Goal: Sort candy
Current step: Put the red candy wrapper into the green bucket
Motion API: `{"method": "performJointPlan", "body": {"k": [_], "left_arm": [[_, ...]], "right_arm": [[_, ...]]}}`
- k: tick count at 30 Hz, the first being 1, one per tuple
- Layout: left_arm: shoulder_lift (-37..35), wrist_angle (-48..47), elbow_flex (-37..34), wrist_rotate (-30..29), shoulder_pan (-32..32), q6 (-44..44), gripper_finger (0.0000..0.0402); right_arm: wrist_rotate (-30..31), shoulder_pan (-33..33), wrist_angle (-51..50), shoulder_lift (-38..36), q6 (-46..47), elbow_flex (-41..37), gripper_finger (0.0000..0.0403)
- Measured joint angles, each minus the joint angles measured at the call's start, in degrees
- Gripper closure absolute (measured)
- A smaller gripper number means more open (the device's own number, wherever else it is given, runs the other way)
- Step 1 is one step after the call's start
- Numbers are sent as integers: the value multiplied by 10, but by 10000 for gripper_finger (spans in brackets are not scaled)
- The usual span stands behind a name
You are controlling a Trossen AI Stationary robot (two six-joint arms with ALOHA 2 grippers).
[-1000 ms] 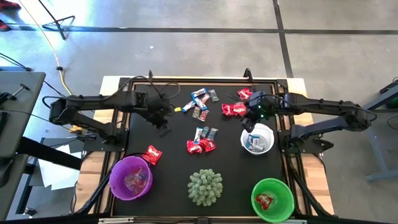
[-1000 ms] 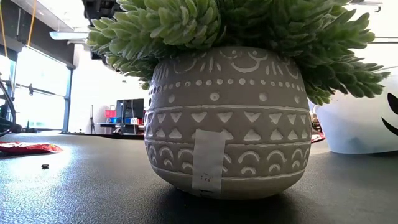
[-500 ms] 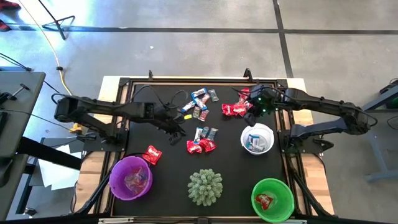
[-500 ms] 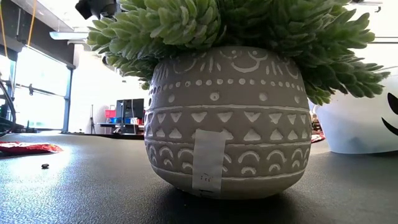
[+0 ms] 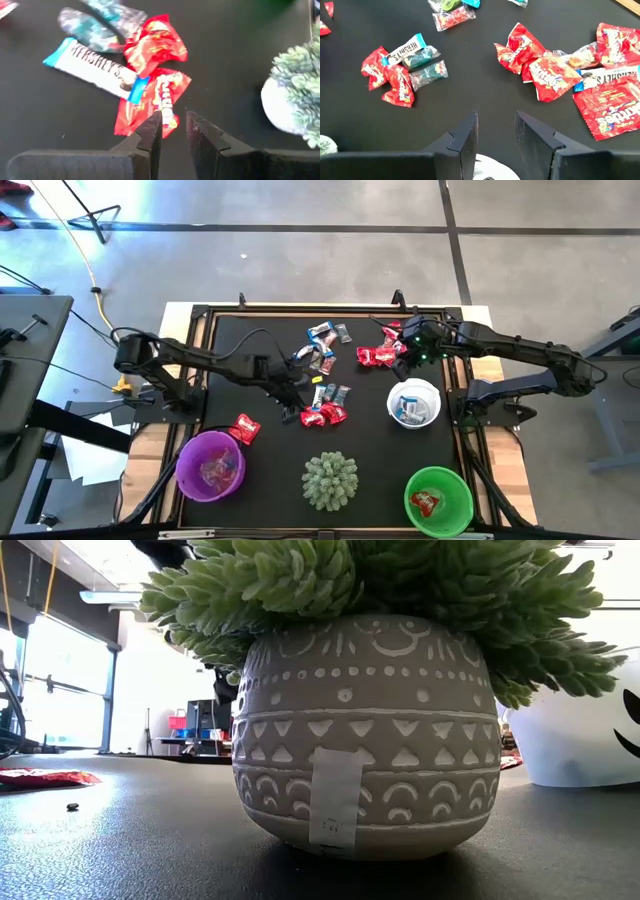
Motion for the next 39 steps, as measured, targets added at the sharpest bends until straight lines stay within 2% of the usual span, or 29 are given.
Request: {"method": "performJointPlan", "body": {"k": [7, 16, 22, 30, 39], "left_arm": [[22, 11, 0, -20, -27, 82, 328], [55, 60, 0, -45, -40, 85, 328], [81, 83, 1, -72, -42, 123, 328], [116, 94, 1, -73, -42, 71, 328], [134, 106, 1, -84, -43, 68, 328]], "right_arm": [[0, 0, -3, 2, 2, 0, 277], [-5, 0, -16, 2, 3, 0, 277], [-5, 0, -24, 2, 2, 0, 277], [-9, 0, -26, 2, 1, 0, 277], [-11, 0, -27, 2, -3, 0, 277]]}}
